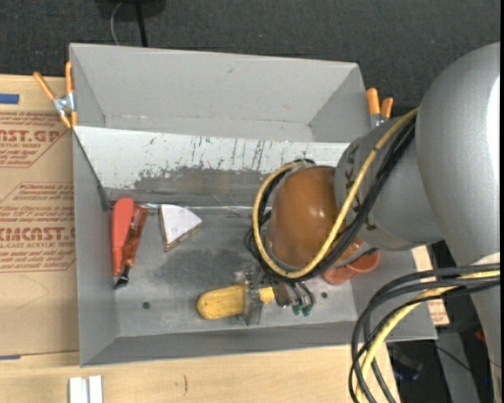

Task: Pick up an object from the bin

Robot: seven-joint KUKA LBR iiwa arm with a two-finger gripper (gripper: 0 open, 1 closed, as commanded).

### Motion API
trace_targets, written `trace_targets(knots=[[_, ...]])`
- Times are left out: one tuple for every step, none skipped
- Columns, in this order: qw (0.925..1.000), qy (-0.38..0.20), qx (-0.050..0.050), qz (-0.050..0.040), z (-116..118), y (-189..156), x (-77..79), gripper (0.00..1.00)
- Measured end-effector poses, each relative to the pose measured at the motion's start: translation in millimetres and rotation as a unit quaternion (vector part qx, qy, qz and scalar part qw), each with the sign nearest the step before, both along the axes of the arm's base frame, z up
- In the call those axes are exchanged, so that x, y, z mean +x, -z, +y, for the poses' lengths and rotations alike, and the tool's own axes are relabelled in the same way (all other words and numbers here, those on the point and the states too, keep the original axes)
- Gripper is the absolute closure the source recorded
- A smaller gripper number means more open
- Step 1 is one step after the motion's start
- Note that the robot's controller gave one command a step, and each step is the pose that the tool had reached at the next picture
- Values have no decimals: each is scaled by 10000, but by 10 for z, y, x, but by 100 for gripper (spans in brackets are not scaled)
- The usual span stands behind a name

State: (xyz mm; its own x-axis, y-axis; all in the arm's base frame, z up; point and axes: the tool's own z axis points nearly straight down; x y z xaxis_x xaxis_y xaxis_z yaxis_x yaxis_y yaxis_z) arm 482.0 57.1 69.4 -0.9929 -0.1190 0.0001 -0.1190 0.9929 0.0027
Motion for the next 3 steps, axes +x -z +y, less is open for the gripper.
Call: trace_targets(knots=[[9999,133,0,-4,-6,-1062,70,100],[9999,132,0,-4,-5,-1062,70,100],[9995,306,1,30,27,-1504,152,100]])
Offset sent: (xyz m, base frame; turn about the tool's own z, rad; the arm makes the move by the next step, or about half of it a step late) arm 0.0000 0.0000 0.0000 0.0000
